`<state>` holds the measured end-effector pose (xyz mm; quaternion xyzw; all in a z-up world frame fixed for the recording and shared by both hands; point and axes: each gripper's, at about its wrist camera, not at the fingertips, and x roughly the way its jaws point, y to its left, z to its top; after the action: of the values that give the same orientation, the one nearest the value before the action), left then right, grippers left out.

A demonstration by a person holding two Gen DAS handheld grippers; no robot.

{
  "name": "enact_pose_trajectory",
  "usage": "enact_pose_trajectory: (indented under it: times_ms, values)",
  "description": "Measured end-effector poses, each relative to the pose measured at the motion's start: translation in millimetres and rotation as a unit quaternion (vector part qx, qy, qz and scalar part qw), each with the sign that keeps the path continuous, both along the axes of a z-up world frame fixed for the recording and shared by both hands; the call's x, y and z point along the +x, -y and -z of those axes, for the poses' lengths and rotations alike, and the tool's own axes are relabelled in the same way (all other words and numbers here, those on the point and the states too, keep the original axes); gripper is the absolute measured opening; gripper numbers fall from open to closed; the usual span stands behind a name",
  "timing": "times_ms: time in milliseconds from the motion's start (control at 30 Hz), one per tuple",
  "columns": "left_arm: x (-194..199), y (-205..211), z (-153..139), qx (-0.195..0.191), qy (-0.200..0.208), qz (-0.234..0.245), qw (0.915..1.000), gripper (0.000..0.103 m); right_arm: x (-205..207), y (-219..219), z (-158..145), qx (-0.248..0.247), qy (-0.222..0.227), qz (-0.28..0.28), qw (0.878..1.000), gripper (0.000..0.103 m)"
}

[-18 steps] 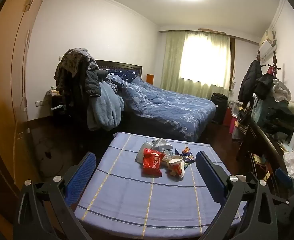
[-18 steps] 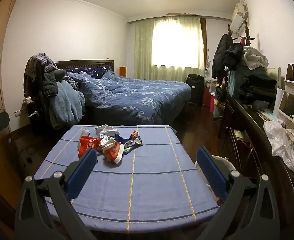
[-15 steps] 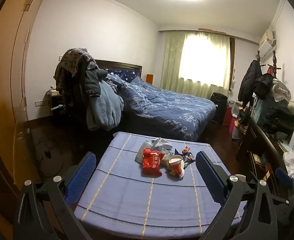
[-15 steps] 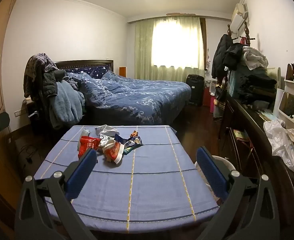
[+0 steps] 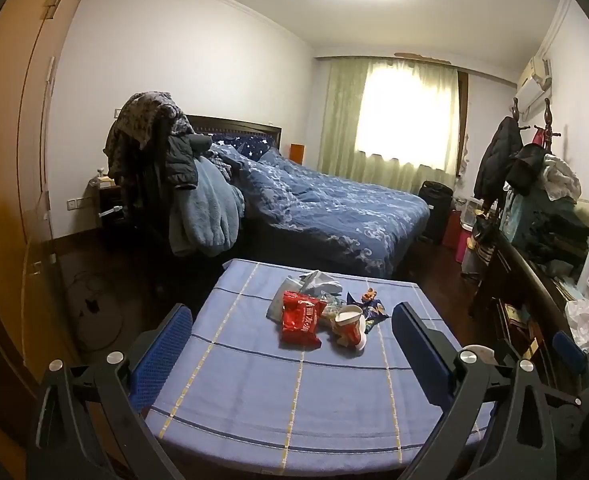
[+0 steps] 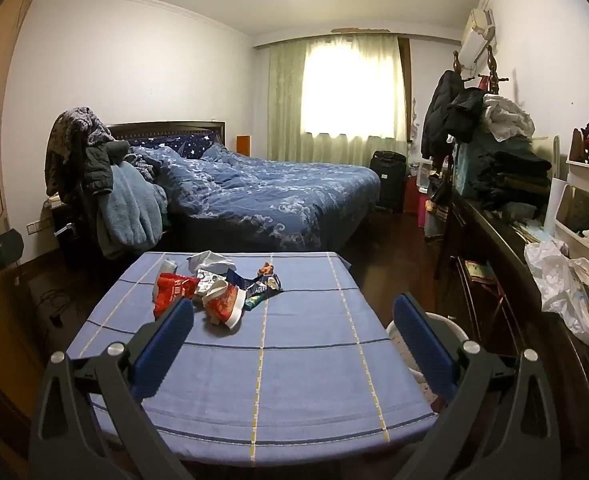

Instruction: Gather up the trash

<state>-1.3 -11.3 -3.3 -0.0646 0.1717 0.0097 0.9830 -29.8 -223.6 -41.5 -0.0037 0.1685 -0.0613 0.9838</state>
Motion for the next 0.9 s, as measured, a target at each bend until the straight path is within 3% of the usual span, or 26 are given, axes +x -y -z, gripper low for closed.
enact_pose_trajectory:
  times_ms: [900]
  values:
    - [7.2, -3.6, 13.0, -0.003, -0.008, 0.007, 0.9999, 0.099, 2.3, 0.4, 9.7, 0.0, -0.014, -0.005, 1.0, 0.1]
